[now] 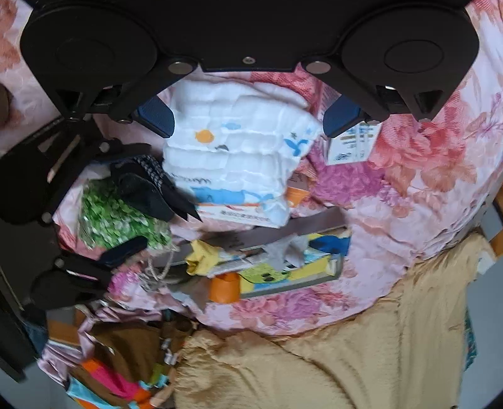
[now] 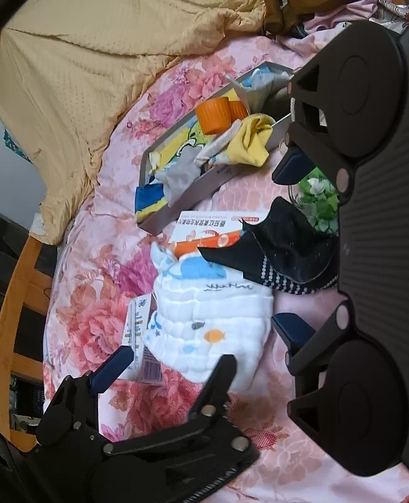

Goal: Organize soft objects
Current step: 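Grasp the white muslin cloth with the left tool while the right tool grasps the black-and-white sock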

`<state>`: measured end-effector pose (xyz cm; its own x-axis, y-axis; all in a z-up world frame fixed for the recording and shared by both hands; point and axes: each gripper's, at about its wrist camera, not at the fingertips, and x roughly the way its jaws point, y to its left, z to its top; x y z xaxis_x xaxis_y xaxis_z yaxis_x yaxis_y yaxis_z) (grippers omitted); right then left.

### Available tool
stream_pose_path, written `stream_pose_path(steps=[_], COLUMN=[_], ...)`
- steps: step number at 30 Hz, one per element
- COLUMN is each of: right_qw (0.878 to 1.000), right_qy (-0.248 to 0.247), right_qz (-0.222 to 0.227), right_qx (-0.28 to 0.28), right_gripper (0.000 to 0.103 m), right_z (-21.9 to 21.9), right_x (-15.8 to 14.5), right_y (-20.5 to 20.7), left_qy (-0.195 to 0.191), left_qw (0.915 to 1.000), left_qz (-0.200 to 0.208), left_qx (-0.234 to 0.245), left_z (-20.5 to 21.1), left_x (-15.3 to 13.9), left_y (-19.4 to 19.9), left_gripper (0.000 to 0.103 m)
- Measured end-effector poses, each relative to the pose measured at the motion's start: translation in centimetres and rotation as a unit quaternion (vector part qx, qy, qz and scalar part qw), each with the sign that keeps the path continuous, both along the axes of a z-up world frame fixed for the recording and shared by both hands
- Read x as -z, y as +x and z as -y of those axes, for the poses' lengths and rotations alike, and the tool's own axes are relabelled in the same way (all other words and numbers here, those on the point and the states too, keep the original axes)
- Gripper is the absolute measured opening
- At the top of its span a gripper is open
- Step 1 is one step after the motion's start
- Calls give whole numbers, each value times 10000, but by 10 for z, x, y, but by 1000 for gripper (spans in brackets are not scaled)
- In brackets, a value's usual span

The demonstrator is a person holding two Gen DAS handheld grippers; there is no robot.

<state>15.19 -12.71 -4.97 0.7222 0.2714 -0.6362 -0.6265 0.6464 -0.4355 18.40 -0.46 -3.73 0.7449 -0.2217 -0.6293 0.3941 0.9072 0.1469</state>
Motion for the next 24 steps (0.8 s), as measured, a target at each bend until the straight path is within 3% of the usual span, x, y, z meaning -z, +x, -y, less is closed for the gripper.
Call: stream_pose_path(steps=[7, 11, 17, 19, 24], right_qw=[9996, 9992, 9990, 9992, 9984], right_qy=[-275, -404, -403, -270, 165], right_qz=[4, 65, 78, 67, -52], right_qx=[26, 35, 195, 274, 534], right_gripper=[73, 60, 34, 25, 16], right_z=[-10, -13, -11, -8, -2], right_x=[10, 13, 14, 11, 2], right_y=[0, 0, 3, 5, 12], left_qy=[330, 582, 193, 78, -674], left_qw=[9987, 9975, 9994, 9994, 9934], left_qz=[-117, -114, -293, -315, -551], left_qx=[363, 382, 77, -91, -740], left_z=[14, 17, 7, 3, -18], left_x=[20, 29, 23, 20, 10], left_y=[0, 4, 12, 15, 30], left_gripper=[95, 81, 61, 49, 35])
